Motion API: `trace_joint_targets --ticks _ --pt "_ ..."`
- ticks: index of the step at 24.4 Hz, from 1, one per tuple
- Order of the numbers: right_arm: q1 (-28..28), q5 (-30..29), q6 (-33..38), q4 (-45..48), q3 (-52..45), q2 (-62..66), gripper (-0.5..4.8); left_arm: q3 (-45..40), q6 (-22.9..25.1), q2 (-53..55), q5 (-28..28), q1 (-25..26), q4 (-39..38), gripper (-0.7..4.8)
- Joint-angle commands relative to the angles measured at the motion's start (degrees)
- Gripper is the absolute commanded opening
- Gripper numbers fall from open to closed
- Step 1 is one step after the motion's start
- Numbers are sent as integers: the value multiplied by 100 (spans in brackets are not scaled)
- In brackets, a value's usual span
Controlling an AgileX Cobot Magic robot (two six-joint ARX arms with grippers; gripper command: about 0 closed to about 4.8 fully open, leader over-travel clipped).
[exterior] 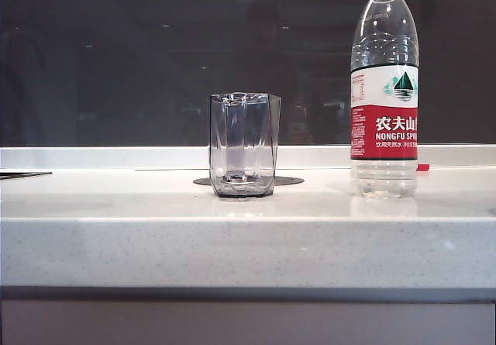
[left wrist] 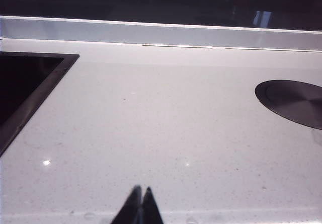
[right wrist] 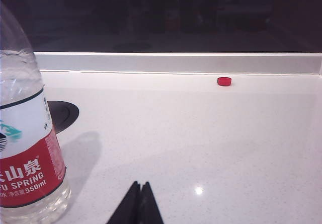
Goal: Pick up the mineral water bottle on the table and pour water into the mug until it's half full.
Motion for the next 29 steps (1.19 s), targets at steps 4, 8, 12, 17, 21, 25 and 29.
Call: trace_joint_targets --ticks 4,8,12,17,21,25,29 --pt "0 -2 -7 96 -20 -13 -1 15 11 2 0 9 52 -4" --pt "0 -2 -7 96 -20 -13 0 15 11 2 0 9 52 -4" --pt "0 -7 -4 96 -20 -13 -1 13 11 2 -85 -227 52 -4" --pt "4 -181 1379 98 -20 -13 0 13 11 2 -173 -1945 52 -4" --pt "2 -916 2450 92 -20 -13 -1 15 9 2 -129 -3274 50 -4" --pt "11 -1731 2876 -26 -17 -13 -1 15 9 2 -129 -4046 50 -4" --pt "144 -2347 3021 -354 7 -13 -4 15 11 2 -127 -4435 52 -4"
